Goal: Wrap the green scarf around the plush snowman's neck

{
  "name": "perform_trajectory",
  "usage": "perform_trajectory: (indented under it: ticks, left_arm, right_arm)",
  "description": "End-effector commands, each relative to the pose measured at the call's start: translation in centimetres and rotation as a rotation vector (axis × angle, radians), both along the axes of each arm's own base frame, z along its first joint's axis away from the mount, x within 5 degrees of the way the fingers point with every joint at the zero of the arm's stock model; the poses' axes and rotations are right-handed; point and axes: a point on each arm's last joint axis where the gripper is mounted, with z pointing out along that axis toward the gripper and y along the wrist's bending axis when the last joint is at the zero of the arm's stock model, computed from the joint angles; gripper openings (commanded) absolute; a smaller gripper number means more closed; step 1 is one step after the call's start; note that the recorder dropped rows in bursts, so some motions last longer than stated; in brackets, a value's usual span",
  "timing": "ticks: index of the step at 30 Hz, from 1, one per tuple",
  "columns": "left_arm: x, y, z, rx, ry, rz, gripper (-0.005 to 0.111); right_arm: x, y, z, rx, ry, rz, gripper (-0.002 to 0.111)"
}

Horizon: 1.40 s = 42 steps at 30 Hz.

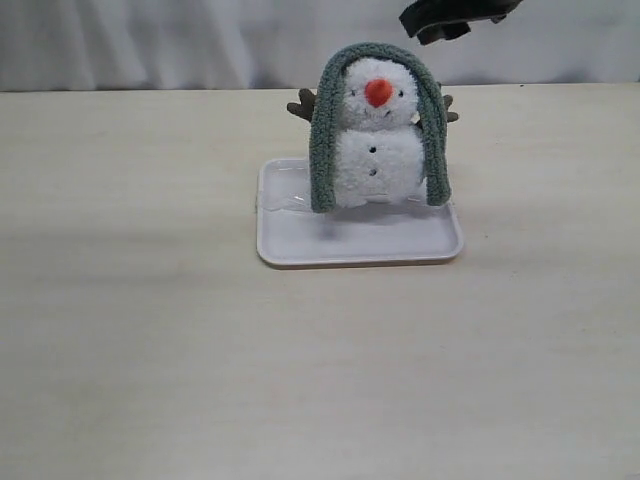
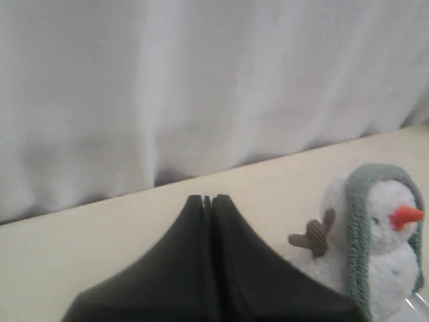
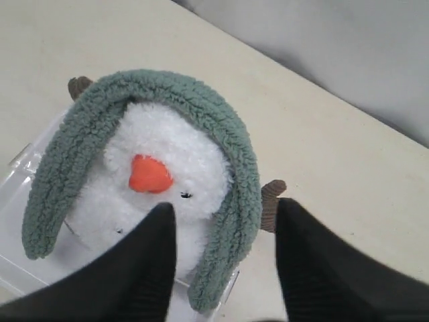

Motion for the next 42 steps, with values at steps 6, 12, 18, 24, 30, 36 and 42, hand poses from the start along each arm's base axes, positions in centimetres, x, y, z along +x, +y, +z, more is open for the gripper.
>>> perform_trajectory:
  ticks: [6, 12, 18, 24, 30, 36, 42]
  left_arm:
    - [4.0, -8.4, -1.9, 0.088, -0.040, -0.429, 0.000]
    - [5.3, -14.4, -3.7, 0.213, -0.155, -0.607, 0.000]
    - [8.1, -18.5, -6.7, 0.329, -0.212, -0.608, 0.000]
    - [10.1, -20.5, -9.3, 0.412, -0.264, -0.626, 0.000]
    - [10.8, -21.2, -11.0, 0.395, -0.250, -0.663, 0.000]
    - [10.2, -21.4, -10.4, 0.381, -0.267, -0.721, 0.000]
    - [11.6, -20.4, -10.5, 0.471, -0.255, -0.552, 0.000]
  right_arm:
    - [-2.4, -1.2, 0.7, 0.155, -0.173, -0.027, 0.004]
    - [-0.9, 0.4, -2.5, 0.328, -0.099, 0.124, 0.004]
    - [1.7, 0.7, -5.1, 0.339, -0.047, 0.089, 0.004]
    - [2.7, 0.8, -6.0, 0.313, -0.046, 0.091, 0.004]
    - [4.1, 0.4, -6.7, 0.288, -0.142, 0.039, 0.004]
    - [5.2, 0.8, -7.9, 0.282, -0.113, 0.058, 0.004]
    - [5.0, 1.2, -8.0, 0.274, -0.047, 0.127, 0.004]
